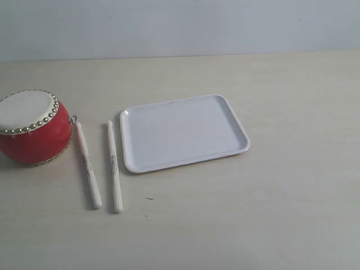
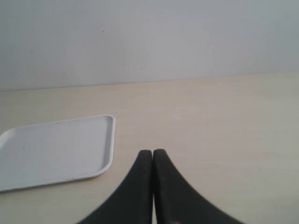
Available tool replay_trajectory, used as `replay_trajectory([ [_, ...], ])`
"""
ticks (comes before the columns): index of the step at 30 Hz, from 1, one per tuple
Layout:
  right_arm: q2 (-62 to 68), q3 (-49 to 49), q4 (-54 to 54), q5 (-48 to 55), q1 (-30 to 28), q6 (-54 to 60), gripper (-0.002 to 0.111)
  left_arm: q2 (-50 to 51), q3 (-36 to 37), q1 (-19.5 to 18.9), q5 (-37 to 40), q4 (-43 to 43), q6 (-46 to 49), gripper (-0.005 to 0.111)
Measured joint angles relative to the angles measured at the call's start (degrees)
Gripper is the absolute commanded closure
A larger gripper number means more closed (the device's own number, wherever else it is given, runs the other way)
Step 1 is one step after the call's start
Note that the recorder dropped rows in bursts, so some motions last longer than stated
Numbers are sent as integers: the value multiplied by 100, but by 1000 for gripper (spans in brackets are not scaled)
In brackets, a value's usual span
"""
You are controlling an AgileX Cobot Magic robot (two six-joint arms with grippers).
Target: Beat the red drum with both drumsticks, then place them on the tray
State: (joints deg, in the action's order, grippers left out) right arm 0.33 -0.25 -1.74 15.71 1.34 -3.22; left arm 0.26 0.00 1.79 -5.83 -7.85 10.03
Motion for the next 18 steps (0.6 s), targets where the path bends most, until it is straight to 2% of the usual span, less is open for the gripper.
replay_trajectory([
  [3,0,0,0,0,0,0,108,0,0,0,-497,0,0,107],
  [6,0,0,0,0,0,0,108,0,0,0,-621,0,-148,107],
  [8,0,0,0,0,0,0,108,0,0,0,-649,0,-555,107],
  [13,0,0,0,0,0,0,108,0,0,0,-686,0,-2315,107],
  [18,0,0,0,0,0,0,108,0,0,0,-857,35,-3461,107],
])
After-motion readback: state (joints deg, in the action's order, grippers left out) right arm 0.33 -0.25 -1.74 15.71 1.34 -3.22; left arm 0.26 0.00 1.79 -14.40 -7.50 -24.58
